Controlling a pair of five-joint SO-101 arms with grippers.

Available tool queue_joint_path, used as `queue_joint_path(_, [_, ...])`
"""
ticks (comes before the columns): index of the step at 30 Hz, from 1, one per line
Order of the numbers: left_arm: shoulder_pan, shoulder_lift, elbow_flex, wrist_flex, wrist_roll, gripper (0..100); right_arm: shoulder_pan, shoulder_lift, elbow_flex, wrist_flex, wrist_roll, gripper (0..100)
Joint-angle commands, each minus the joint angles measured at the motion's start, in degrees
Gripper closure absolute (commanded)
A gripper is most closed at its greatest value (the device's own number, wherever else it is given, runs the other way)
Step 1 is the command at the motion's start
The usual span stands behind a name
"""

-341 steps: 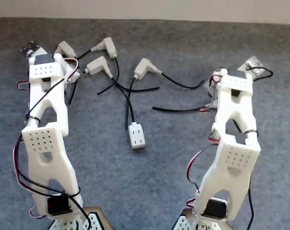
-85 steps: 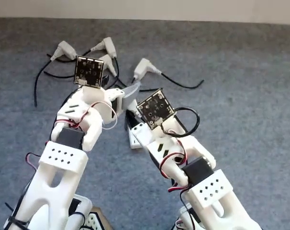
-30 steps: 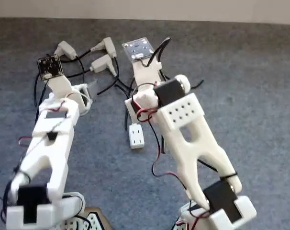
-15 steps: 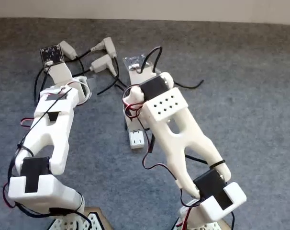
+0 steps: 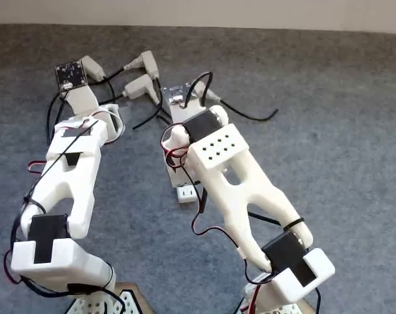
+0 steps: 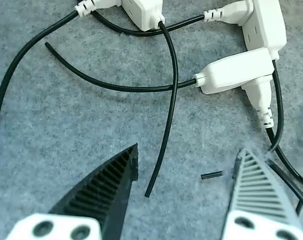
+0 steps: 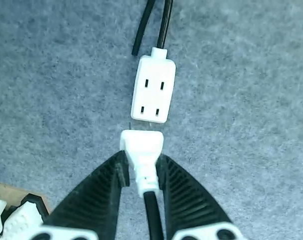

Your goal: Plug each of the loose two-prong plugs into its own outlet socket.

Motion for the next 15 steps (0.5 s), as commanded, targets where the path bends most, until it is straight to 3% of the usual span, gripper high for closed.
queue_joint_path(1, [-0.3, -0.3, -2.3, 0.3, 0.4, 69, -0.1, -0.4, -0.2, -1.1, -0.3, 99.2])
queue_joint_path(15, [-0.3, -0.3, -2.3, 0.3, 0.4, 69, 0.5, 9.0, -2.8, -1.8, -0.4, 99.2])
